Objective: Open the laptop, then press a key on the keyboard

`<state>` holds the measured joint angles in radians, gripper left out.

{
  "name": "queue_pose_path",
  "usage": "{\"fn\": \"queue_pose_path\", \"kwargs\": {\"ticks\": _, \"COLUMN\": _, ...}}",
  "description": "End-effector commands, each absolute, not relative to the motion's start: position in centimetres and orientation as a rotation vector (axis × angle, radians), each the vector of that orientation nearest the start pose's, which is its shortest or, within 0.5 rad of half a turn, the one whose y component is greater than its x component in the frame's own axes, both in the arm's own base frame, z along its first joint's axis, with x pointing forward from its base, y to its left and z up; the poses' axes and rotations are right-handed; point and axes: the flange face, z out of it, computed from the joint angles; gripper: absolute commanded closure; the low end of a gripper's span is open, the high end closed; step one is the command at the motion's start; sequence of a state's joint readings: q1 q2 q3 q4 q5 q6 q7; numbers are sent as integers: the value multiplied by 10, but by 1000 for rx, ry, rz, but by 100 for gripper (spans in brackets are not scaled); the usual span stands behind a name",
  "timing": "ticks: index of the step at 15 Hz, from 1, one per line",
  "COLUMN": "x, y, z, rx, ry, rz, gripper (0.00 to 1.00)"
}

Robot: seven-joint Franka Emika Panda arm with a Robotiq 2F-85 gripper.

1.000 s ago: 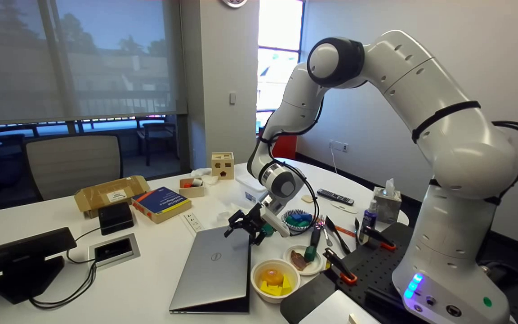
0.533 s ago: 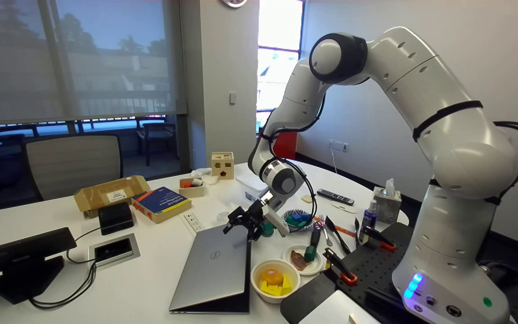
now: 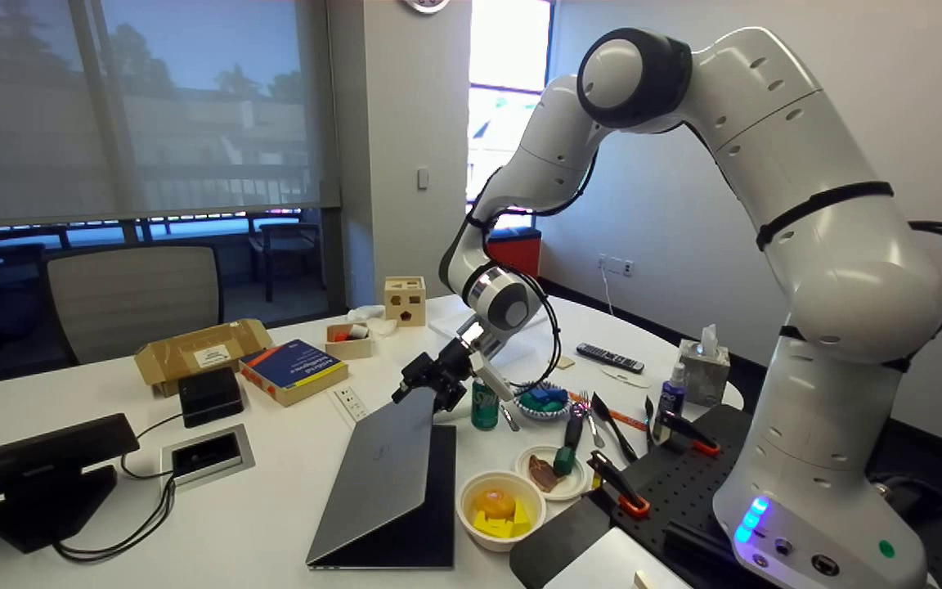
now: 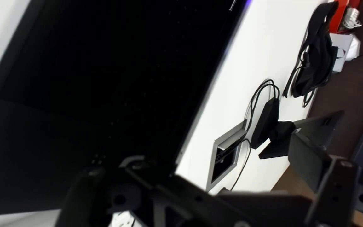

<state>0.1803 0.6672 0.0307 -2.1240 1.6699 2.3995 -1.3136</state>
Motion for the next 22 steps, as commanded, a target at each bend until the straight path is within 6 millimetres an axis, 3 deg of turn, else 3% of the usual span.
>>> {"fn": "queue_pose_path", "kwargs": {"ticks": 1, "x": 525, "y": 140, "z": 109, "rx": -2282, "ry": -98, "rz": -320, "gripper": 0}}
{"fn": "queue_pose_path", "kwargs": {"ticks": 13, "x": 578, "y": 200, "z": 152, "rx": -2279, "ry": -415, "rz": -378, "gripper": 0}}
{"fn": "queue_pose_path", "kwargs": {"ticks": 22, "x": 621, "y": 243, "z": 145, "rx": -2227, "ry": -514, "rz": -423, "gripper": 0}}
